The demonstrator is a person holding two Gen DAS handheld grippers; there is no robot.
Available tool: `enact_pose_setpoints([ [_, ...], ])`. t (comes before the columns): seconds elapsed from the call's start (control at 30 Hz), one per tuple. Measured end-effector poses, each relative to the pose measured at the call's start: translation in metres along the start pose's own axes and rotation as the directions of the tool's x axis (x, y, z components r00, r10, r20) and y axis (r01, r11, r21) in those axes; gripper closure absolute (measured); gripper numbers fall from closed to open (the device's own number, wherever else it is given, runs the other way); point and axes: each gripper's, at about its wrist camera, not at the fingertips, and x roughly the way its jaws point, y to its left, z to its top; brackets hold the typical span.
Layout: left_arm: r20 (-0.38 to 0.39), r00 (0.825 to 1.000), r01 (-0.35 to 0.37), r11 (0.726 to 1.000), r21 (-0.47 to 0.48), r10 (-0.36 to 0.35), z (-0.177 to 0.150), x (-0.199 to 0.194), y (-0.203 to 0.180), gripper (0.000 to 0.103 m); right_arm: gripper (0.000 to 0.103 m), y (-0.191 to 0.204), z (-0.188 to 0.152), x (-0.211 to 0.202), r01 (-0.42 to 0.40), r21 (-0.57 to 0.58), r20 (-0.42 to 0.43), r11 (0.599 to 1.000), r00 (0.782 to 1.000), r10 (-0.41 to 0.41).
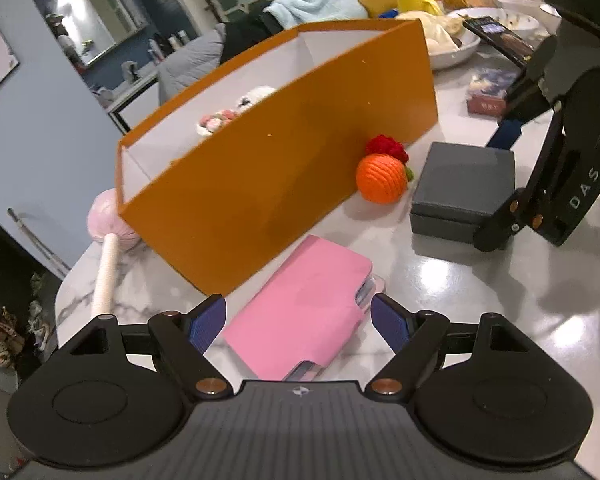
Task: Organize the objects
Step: 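Grasp the pink wallet with the left gripper while the right gripper grasps the dark grey box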
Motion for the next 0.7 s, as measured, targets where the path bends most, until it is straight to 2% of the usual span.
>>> enact_pose_setpoints([
  [0.13,-0.028,0.999,0.036,0.999,0.028,-0.035,0.004,0.013,0.000,0.009,0.023,-0.002,0.000,0.000,-0.009,0.007,0.000,1.000,1.000,0.009],
  [0.27,-0.048,0.997,0.068,0.998,0.012,-0.067,0.009,0.025,0.006,0.009,0.023,-0.003,0.001,0.002,-0.023,0.012,0.003,1.000,1.000,0.023],
  [0.33,-0.064,0.995,0.075,0.997,-0.012,-0.076,0.009,0.031,0.011,0.007,0.023,-0.005,0.001,0.002,-0.029,0.017,0.004,0.999,1.000,0.029],
  [0.37,-0.073,0.993,0.086,0.996,-0.036,-0.088,0.007,0.034,0.014,0.001,0.023,-0.007,0.001,0.001,-0.033,0.020,0.006,0.999,0.999,0.033],
  [0.5,-0.102,0.981,0.153,0.980,-0.128,-0.167,0.001,0.040,0.024,0.000,0.023,-0.012,0.000,0.000,-0.045,0.030,0.011,0.999,0.999,0.045],
  [0.6,-0.115,0.975,0.175,0.978,-0.115,-0.188,0.001,0.036,0.021,0.000,0.023,-0.014,0.001,0.001,-0.048,0.040,0.016,0.998,0.999,0.048],
  [0.7,-0.113,0.964,0.230,0.968,-0.104,-0.241,0.001,0.027,0.015,0.000,0.023,-0.014,0.000,0.000,-0.048,0.040,0.016,0.998,0.999,0.047],
])
